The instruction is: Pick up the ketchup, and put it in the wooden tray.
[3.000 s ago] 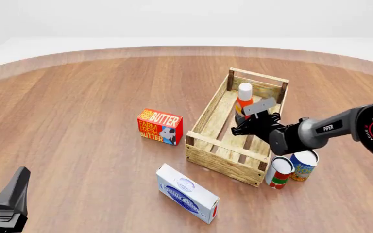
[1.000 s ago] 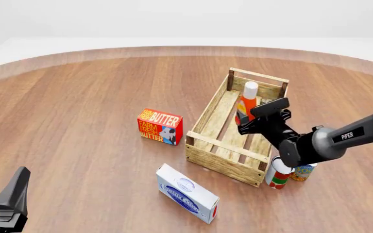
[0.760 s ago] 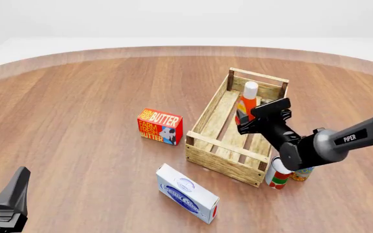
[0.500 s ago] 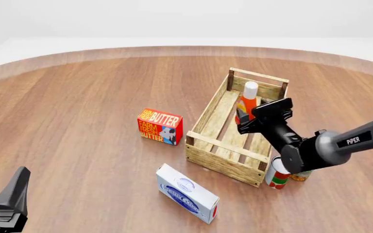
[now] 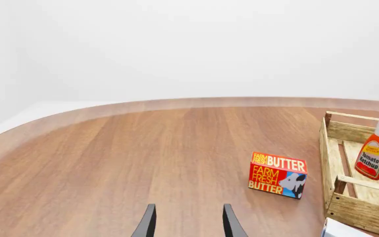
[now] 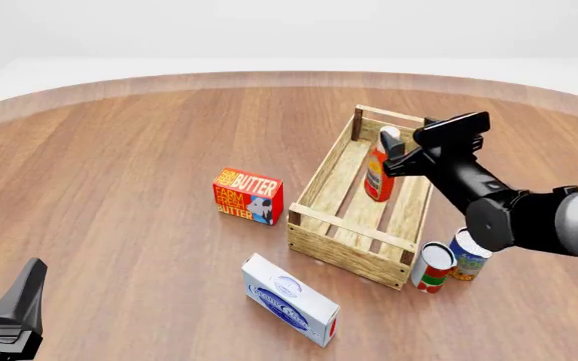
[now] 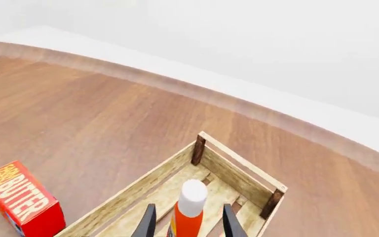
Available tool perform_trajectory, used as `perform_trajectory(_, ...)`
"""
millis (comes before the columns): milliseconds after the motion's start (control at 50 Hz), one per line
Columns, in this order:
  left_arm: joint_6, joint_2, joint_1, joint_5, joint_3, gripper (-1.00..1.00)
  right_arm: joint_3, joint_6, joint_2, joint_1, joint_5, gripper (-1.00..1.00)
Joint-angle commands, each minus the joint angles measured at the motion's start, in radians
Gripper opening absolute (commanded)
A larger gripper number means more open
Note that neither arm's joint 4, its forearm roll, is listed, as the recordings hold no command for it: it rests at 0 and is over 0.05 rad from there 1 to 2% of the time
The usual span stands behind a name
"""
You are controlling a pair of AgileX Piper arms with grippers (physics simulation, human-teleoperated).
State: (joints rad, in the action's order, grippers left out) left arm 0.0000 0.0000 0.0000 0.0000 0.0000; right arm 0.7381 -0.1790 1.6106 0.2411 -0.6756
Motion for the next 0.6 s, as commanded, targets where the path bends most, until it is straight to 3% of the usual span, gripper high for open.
perform_trajectory(20, 0.0, 0.0, 0.0, 0.0, 0.0, 1.0, -0.037, 0.015, -0.076, -0.002, 0.025, 1.0)
perform_trajectory(600, 0.0, 0.0, 0.0, 0.0, 0.0, 1.0, -0.333, 0.033, -0.4, -0.015, 0.066, 1.0)
